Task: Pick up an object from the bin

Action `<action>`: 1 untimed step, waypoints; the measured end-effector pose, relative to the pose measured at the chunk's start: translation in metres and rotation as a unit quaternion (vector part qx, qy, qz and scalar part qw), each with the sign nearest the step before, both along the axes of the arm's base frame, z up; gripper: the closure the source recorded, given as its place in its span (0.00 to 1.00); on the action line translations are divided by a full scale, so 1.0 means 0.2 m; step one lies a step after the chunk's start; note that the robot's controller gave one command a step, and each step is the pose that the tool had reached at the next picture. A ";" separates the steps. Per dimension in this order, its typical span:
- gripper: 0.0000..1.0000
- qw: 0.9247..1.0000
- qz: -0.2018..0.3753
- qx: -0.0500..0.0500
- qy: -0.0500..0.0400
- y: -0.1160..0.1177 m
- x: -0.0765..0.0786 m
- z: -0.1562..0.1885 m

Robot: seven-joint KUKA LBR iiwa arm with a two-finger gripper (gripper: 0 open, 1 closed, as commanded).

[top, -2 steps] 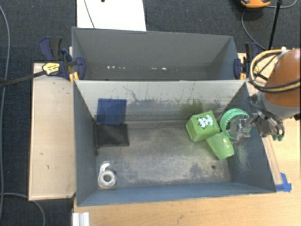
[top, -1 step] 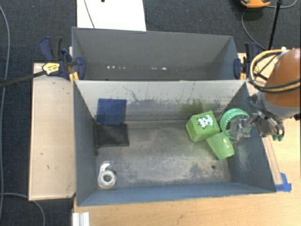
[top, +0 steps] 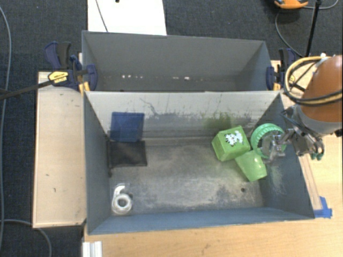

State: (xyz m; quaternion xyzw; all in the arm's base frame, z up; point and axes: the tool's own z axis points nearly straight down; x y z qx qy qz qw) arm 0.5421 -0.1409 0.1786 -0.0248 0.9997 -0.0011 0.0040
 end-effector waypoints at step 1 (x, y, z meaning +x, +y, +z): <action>1.00 1.000 0.000 0.000 0.000 0.00 0.00 0.00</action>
Offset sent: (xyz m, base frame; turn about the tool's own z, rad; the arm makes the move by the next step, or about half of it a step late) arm -0.0290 0.0099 -0.0222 -0.1100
